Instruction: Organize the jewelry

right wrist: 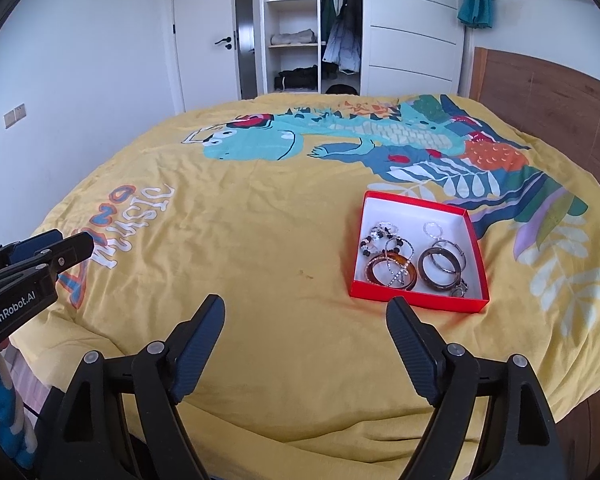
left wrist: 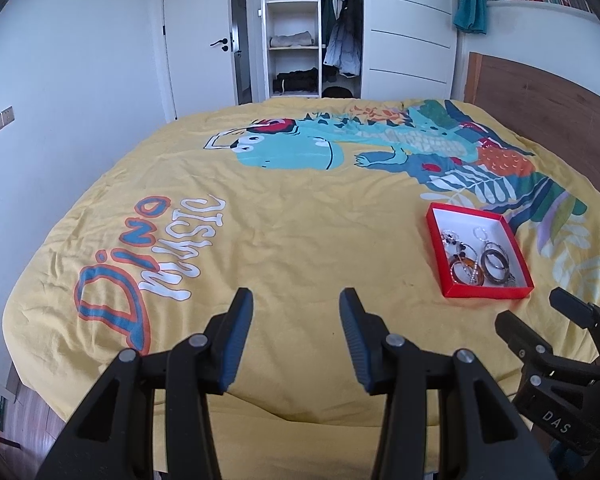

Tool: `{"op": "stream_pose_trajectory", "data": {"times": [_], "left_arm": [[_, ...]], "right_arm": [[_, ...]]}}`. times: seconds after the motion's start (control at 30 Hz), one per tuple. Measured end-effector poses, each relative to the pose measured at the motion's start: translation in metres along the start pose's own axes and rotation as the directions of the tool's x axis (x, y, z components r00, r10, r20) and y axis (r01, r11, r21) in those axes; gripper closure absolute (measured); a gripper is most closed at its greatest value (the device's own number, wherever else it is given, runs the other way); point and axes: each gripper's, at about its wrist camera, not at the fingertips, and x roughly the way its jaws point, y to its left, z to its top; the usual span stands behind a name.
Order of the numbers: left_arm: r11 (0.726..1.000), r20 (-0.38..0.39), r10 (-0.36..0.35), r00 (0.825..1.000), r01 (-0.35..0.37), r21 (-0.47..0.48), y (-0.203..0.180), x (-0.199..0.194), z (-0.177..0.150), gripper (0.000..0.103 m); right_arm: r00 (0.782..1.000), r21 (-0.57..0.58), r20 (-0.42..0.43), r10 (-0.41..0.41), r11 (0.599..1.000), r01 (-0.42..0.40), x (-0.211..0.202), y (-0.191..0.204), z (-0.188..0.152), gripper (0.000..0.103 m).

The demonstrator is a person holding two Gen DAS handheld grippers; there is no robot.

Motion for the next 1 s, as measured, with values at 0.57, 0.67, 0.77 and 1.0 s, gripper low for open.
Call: {"op": "stream_pose_trajectory", "data": {"times": [0.57,0.67,0.77,1.0], "left_arm": [[0.999,0.052,0.037,0.998,-0.037,-0.012,0.012,-0.043,0.000,0.060],[0.999,0.059,0.042,0.997,-0.042,-0.010,0.014,-0.051,-0.002,0.060],[0.999,0.072,0.044,0.996,-0.044,-0.008,0.015,-0.058,-0.004,0.060],[0.999,0.082,0.034,0.996,-0.033,-0.003,0.016,-0.068,-0.008,0.060]], "right_arm": [[0.997,-0.016,0.073,0.009,1.000,-0.008,-0.044,0.010,0.000,0.014],[0.997,-0.021,0.080,0.008,1.000,-0.007,-0.050,0.013,-0.002,0.014],[0.996,-0.027,0.089,0.009,1.000,-0.006,-0.058,0.017,-0.005,0.014],[0.995,-0.034,0.104,0.006,0.999,-0.002,-0.068,0.021,-0.006,0.013]]}}
